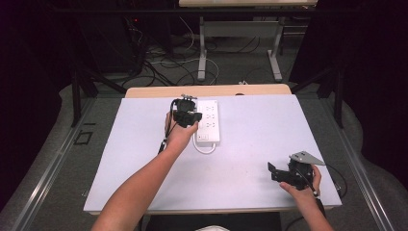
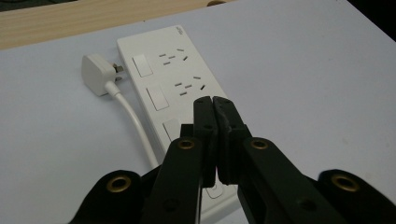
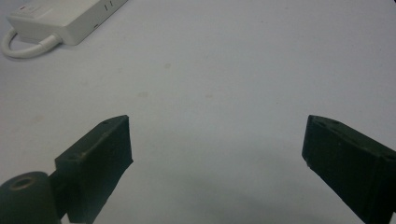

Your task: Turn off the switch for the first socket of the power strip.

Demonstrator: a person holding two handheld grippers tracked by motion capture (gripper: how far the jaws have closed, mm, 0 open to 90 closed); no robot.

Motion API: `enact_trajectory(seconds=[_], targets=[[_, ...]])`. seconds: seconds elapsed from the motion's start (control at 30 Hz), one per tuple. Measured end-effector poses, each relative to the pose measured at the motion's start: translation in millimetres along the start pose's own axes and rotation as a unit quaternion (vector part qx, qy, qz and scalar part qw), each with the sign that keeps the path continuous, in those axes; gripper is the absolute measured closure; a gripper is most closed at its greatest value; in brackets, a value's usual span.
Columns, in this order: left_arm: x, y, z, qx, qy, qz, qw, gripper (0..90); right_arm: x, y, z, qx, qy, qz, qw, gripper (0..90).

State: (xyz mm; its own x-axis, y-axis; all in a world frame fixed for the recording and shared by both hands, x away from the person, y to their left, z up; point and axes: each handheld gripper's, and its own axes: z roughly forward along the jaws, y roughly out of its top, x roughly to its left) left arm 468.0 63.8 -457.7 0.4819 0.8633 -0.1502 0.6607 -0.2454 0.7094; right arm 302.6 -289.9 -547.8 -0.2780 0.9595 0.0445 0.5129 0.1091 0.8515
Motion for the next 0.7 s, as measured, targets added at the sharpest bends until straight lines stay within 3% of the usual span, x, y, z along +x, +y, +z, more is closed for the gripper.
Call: enact_trajectory(seconds=[0.2, 0.37, 0.53, 0.7], targets=[[6.2, 8.7, 3.3, -0.015, -0.019, 0.003, 0.9997, 90.0, -0.1, 0.2, 0.2, 0.003, 0.003, 0.001, 1.0, 7.4], [7.1, 12.2, 8.2, -0.032, -0.018, 0.016, 0.9992, 90.0, -1.1, 0.1, 0.2, 0.003, -0.003, -0.003, 1.0, 7.4], [7.5, 14.9, 13.8, -0.031, -0.019, 0.029, 0.9989, 90.0, -0.7, 0.2, 1.0, 0.003, 0.001, 0.001, 1.0, 7.5], [9.9, 16.7, 20.5, -0.022, -0.016, 0.029, 0.9992, 90.0, -1.3, -0.1, 2.1, 0.004, -0.001, -0.001, 1.0, 7.5]])
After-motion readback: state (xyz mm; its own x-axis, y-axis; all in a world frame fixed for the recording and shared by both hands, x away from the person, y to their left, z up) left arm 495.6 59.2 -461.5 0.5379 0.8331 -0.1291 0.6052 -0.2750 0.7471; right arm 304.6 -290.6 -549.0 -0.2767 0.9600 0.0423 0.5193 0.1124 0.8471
